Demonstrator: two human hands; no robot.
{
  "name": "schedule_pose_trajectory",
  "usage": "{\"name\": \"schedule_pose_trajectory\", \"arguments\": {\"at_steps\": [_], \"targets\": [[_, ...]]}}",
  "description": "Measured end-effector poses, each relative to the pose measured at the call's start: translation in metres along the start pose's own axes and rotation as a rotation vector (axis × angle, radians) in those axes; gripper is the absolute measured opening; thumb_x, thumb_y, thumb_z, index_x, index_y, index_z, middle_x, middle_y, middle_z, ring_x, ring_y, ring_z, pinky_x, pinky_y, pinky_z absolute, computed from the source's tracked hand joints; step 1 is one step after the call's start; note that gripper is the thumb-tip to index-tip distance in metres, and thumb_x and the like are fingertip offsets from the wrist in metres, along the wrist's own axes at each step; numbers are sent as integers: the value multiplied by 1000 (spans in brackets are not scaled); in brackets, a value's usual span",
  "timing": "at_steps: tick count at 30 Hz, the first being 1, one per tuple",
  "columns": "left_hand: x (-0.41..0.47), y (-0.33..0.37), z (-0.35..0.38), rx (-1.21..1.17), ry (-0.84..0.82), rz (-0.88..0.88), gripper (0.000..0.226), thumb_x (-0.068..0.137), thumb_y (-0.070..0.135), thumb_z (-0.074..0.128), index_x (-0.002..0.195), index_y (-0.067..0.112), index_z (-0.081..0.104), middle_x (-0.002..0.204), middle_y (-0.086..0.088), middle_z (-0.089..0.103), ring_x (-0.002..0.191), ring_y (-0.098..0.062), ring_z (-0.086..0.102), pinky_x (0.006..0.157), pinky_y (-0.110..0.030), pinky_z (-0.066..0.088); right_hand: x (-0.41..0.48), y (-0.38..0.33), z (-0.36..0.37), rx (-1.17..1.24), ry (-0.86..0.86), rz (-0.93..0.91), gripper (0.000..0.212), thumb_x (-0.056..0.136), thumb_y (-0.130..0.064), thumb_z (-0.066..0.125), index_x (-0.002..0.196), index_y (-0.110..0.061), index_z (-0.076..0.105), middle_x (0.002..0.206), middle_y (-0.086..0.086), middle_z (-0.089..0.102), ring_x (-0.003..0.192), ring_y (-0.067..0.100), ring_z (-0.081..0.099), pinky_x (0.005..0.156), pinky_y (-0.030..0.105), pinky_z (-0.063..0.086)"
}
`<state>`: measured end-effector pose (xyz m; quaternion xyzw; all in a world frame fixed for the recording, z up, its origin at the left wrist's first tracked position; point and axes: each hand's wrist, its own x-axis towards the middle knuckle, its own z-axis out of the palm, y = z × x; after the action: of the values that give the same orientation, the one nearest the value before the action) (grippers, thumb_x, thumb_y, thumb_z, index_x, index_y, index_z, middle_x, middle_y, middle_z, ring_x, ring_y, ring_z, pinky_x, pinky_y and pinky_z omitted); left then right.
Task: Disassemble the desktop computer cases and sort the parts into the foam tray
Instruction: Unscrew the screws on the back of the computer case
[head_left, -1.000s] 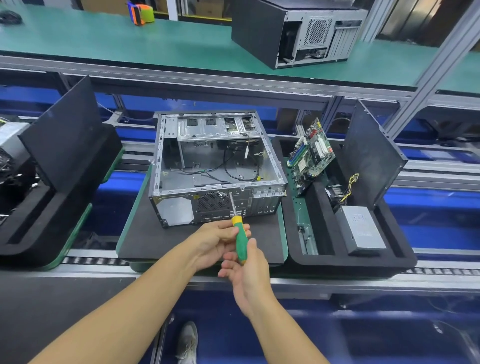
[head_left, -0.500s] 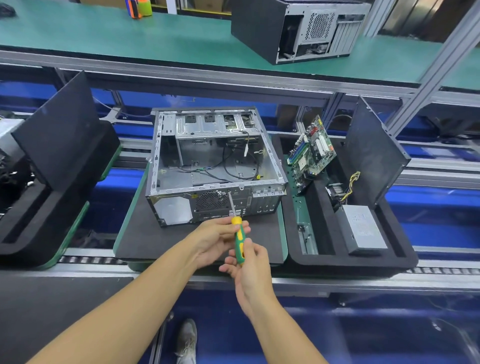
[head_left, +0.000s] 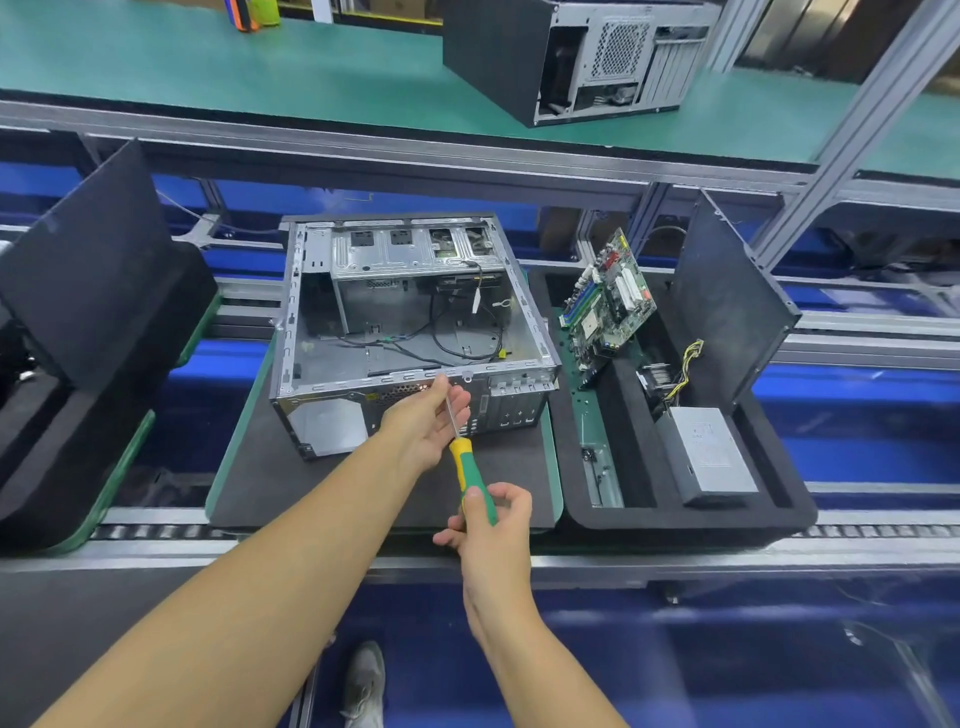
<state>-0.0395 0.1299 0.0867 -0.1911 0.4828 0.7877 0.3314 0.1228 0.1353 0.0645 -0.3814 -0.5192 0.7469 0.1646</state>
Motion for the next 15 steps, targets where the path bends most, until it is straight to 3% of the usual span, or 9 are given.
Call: {"name": "schedule_pose_trajectory", "arguments": {"at_steps": [4, 8, 12, 15], "targets": [[2, -5, -6, -16, -35, 31, 13, 102, 18, 56, 104, 6, 59, 92, -6, 67, 82, -15, 68, 65, -26, 58, -1, 0, -9, -67, -2, -5, 7, 104, -20, 51, 107, -25, 47, 88, 6, 61, 55, 9, 63, 66, 31, 57], [-2, -8, -13, -85, -86, 9, 16, 104, 13, 51, 91, 7, 60, 81, -5, 66, 75, -15, 66, 75, -29, 58, -3, 3, -18, -90, -14, -18, 7, 103, -21, 52, 106, -26, 48, 80, 6, 62, 55, 14, 62, 60, 26, 54], [-6, -8, -23, -248, -56, -49, 23, 94, 9, 43, 72, 9, 50, 66, -5, 55, 58, -16, 52, 56, -28, 53, -7, 12, -29, -45, -96, -53, 7, 103, -13, 51, 105, -19, 49, 69, -3, 61, 57, 16, 58, 61, 40, 54], [-4, -11, -39, -410, 21, -90, 27, 91, 5, 29, 67, 13, 39, 58, -4, 43, 46, -15, 35, 47, -23, 38, -15, 22, -36, -6, -156, -59, 9, 103, -8, 51, 103, -17, 50, 75, 6, 58, 60, 20, 56, 59, 43, 50]]}}
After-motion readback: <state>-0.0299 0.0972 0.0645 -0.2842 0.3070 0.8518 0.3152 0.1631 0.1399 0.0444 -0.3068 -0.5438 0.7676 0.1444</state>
